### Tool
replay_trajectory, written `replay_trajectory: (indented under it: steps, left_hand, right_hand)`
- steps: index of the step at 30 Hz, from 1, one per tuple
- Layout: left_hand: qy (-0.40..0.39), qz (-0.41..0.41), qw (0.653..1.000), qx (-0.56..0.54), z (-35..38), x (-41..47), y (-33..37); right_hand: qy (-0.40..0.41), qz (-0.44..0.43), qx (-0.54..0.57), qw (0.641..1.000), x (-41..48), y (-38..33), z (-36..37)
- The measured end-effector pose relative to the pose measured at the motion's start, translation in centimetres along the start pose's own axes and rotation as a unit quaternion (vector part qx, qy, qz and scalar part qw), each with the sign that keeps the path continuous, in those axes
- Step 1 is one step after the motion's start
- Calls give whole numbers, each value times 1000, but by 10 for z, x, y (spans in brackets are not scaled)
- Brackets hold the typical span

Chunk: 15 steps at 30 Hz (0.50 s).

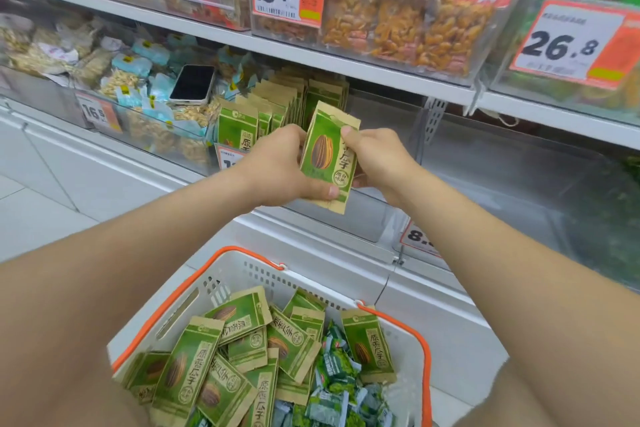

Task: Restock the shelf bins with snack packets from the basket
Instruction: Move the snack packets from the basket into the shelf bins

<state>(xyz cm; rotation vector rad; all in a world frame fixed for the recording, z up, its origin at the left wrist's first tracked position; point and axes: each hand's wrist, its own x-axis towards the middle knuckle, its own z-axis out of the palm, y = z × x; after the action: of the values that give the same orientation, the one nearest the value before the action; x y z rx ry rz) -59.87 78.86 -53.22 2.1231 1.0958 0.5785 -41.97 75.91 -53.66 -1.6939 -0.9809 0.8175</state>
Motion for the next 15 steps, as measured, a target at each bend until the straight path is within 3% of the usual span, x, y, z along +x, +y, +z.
replay_trajectory:
  steps: [3,7,15]
  left_hand:
    - [132,62,977,153,-3,16,-17]
    - [242,87,921,292,-12,36,-36]
    - [227,4,913,340,-12,63,-64]
  right_hand:
    - [129,-18,75,989,33,0,12]
    - [277,-42,42,959,63,1,20]
    - [214,-71,-137,964,99,8,54]
